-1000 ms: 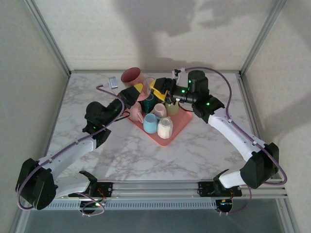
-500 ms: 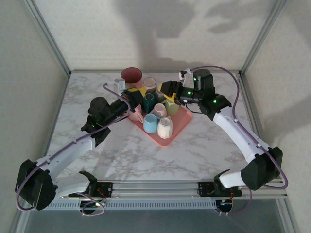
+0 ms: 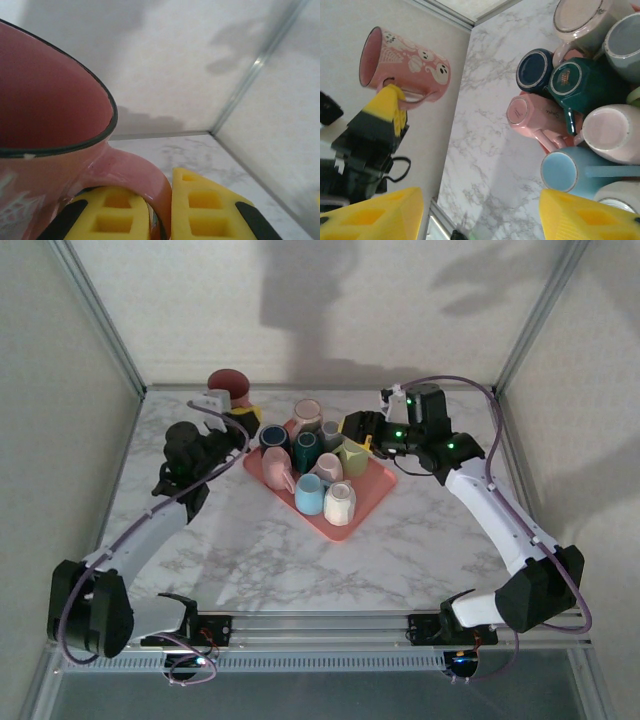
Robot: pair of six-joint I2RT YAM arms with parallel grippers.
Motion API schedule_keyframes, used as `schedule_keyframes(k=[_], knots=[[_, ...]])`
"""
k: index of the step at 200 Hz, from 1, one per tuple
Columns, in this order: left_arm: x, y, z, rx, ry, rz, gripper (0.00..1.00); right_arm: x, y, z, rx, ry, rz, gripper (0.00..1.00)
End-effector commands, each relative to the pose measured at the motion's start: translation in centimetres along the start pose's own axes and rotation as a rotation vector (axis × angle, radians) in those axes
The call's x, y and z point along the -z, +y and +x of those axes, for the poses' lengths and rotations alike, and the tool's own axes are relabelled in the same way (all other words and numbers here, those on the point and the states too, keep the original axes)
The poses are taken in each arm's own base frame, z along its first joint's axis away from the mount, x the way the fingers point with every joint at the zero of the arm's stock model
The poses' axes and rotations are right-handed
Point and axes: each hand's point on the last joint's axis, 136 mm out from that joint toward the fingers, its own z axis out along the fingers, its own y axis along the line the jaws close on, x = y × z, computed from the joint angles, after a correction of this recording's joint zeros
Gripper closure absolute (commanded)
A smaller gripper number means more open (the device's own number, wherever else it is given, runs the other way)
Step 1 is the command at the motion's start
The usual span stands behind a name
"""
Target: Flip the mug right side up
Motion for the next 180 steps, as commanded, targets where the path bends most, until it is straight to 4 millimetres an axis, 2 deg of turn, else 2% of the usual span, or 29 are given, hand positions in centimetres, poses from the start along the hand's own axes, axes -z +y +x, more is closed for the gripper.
schedule_keyframes(k=[1,34,75,137,180], knots=[[0.5,0.4,-6.0,-0.155,-0.195,0.03,1.0,-0.2,-0.3,-0.5,0.055,0.01,0.025,0.36],[-0.2,6.2,-5.2,-0.144,-0.194,-0.061,1.0,-0.8,-0.8,-0.4,0.106,0.039,0.046,0.37],[-0.9,11.7,-4.0,-0.142,-0.202,-0.138,1.0,-1.5,-1.3,-0.2,0.115,0.067,0.046,0.37],[-2.5,17.9,-1.8,-0.126,-0.153,-0.183,1.0,-1.9,-1.5,-0.2,0.108,0.086,0.051,0.37],[-3.5,21.1,0.0,-0.095,-0.148,-0.187,1.0,-2.3,-1.7,-0.4,0.094,0.085,0.05,0.37]])
